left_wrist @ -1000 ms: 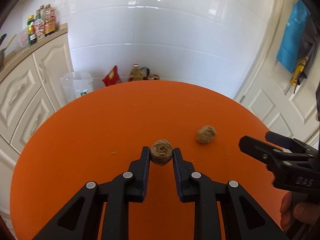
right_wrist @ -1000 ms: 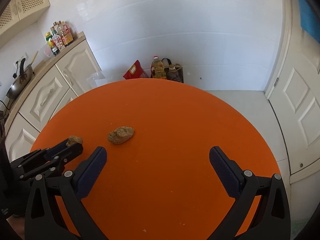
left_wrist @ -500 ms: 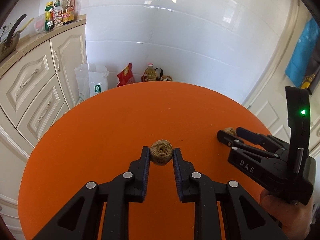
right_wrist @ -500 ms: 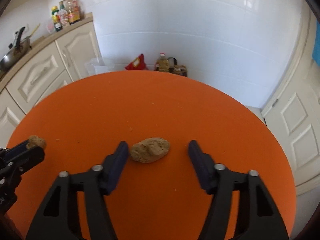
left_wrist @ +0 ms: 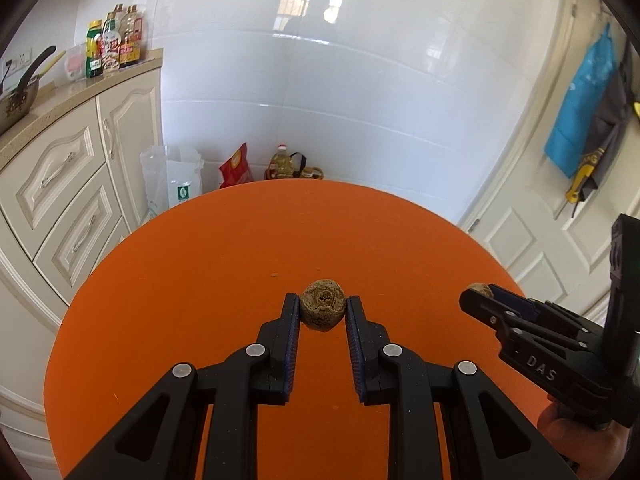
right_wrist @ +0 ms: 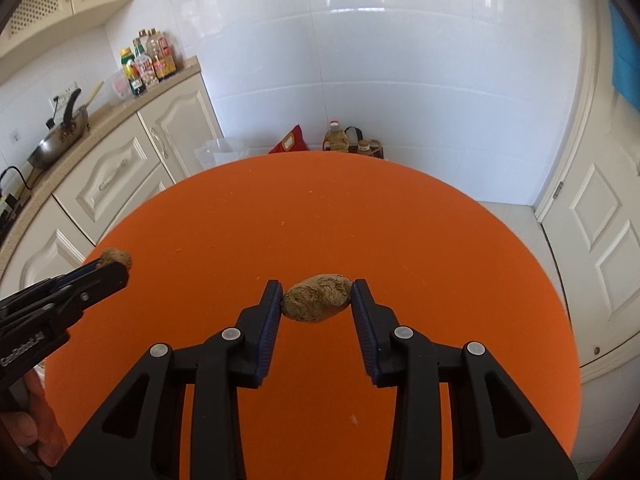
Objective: Collect trash
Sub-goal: 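Carry both brown lumps to the blue bucket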
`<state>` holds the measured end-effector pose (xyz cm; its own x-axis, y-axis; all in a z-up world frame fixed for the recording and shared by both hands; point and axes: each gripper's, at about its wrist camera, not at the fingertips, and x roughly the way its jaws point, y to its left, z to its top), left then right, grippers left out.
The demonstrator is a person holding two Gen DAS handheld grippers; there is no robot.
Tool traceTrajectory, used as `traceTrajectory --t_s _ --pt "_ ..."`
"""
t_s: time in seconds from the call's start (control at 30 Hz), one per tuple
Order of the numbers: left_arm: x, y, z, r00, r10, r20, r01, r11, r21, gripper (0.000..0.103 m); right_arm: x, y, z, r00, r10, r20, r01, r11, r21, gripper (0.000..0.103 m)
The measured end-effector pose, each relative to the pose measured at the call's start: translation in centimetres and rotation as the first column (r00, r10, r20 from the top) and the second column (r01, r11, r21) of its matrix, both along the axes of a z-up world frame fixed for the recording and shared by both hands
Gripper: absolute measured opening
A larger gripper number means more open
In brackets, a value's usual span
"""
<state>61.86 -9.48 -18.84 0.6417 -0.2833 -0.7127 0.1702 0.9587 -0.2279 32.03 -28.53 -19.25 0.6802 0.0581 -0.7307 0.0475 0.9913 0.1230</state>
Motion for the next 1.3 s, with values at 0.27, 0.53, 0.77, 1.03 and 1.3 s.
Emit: traceTrajectory --t_s 0.27,0.53,0.77,1.03,1.3 --pt "-17.7 0.1 4.6 0.995 -0.076 0.072 0.076 0.997 0.006 0.019 -7.0 -2.2 3.9 0.996 -0.031 0.083 0.027 0.998 0.050 0.035" --pt "-24.4 -3.3 7.4 0.981 -0.161 0.112 0.159 0.987 0.030 0.019 -13.2 -5.2 6.2 0.986 -0.084 0.145 0.074 0.995 0.072 0.035" --pt "-26.9 -6.4 8.7 0.962 -0.233 0.141 0.227 0.972 0.055 0.019 -17.3 -8.3 7.8 0.973 -0.131 0.190 0.116 0.989 0.090 0.035" --pt "-28.8 -13.9 10.1 0.899 -0.406 0.165 0.400 0.914 0.068 0.019 -24.7 -15.2 9.8 0.929 -0.286 0.236 0.272 0.958 0.092 0.035" --pt "-31.7 -23.0 10.0 0.782 -0.604 0.152 0.602 0.796 0.064 0.019 -32.4 -24.5 8.5 0.849 -0.492 0.191 0.483 0.870 0.094 0.035"
